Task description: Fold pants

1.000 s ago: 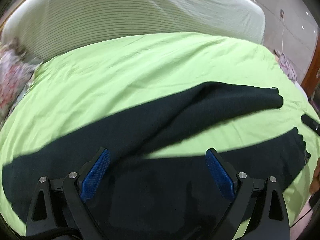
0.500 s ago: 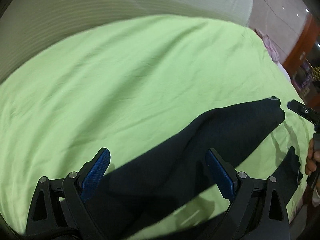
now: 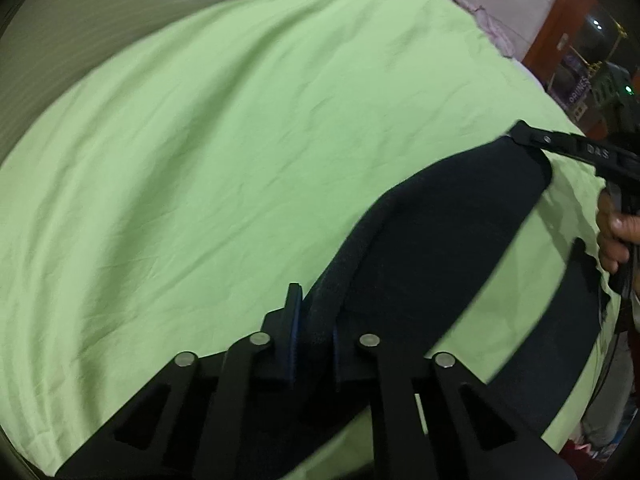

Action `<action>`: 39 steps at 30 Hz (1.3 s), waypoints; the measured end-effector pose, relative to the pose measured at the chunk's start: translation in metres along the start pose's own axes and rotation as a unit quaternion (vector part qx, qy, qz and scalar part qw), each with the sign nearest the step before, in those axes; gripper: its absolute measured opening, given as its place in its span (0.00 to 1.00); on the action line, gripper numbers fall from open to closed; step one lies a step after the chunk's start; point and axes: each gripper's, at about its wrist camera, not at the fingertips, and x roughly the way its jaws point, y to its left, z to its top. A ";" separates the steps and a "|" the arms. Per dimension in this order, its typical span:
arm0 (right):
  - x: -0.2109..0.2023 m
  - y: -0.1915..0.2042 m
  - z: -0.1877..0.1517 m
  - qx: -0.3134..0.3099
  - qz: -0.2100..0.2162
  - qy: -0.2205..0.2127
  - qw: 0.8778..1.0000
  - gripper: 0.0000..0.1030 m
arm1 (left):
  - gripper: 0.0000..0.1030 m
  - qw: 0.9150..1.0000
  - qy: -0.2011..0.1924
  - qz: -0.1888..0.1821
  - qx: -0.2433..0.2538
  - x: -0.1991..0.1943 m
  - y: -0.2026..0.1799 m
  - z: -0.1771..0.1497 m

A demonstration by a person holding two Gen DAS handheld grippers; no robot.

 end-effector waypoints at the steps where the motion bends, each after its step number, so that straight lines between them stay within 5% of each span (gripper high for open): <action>1: -0.006 0.003 0.001 -0.006 0.006 -0.006 1.000 0.07 | 0.07 1.000 -0.006 -0.001 0.001 -0.006 -0.002 -0.003; 11: -0.065 0.010 -0.029 -0.064 0.068 -0.051 0.994 0.07 | 0.05 0.998 -0.059 -0.033 -0.005 -0.084 -0.045 -0.072; 19: -0.096 -0.019 -0.083 -0.066 0.087 -0.036 0.993 0.07 | 0.05 0.997 -0.057 -0.060 -0.010 -0.086 -0.088 -0.120; 27: -0.135 0.001 -0.116 -0.119 0.088 -0.063 0.987 0.06 | 0.05 0.995 -0.065 -0.074 -0.013 -0.093 -0.105 -0.154; 37: -0.107 -0.015 -0.149 -0.102 0.042 -0.009 0.994 0.07 | 0.06 0.996 -0.034 -0.082 -0.030 -0.065 -0.107 -0.176; 39: -0.106 -0.013 -0.147 -0.093 0.042 -0.009 0.995 0.09 | 0.13 0.995 -0.027 -0.083 -0.042 -0.056 -0.107 -0.174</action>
